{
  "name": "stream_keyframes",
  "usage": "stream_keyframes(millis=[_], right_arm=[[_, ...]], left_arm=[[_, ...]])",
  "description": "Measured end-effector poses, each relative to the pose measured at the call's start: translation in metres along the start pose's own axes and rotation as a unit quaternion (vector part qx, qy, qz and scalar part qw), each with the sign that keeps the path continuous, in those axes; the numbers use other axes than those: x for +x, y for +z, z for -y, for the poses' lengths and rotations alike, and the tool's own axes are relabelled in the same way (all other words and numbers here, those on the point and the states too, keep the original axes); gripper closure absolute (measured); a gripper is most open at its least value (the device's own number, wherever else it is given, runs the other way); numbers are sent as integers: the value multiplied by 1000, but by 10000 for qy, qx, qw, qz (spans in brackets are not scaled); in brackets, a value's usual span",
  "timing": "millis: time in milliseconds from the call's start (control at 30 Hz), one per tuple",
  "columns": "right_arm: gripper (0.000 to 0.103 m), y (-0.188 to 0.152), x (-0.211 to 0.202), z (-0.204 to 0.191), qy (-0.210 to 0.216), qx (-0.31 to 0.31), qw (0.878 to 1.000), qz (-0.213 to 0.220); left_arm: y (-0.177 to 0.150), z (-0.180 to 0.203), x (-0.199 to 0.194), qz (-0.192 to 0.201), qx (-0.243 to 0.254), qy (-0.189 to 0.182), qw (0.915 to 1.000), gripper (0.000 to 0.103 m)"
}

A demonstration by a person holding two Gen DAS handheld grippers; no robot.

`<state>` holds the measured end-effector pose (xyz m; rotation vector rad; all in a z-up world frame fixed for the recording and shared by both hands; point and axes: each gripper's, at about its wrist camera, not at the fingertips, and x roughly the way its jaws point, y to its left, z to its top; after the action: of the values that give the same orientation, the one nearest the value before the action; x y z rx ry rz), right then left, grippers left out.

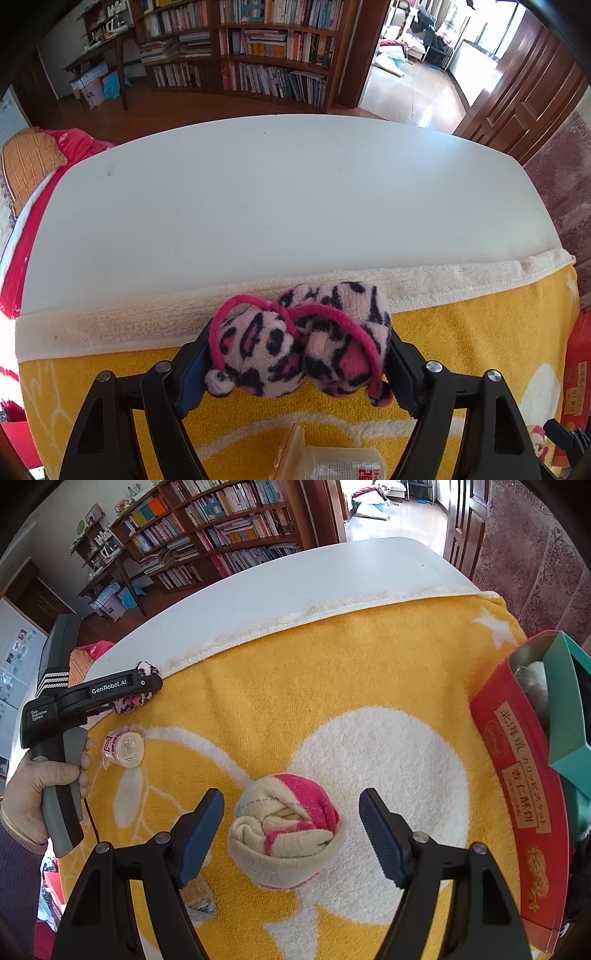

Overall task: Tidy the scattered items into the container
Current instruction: 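Grasp the pink leopard plush with the left gripper while right grasps the sock ball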

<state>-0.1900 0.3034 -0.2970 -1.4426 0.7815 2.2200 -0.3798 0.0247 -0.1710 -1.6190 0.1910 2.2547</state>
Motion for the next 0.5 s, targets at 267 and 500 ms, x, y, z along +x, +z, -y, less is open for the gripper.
stream_keyframes(millis=[267, 500], right_arm=[[24, -4, 8, 0, 16, -105, 9999, -64], [35, -8, 12, 0, 183, -166, 9995, -197]], left_arm=[[-2, -2, -20, 78, -153, -204, 9996, 34], [-7, -3, -48, 201, -252, -443, 9985, 34]])
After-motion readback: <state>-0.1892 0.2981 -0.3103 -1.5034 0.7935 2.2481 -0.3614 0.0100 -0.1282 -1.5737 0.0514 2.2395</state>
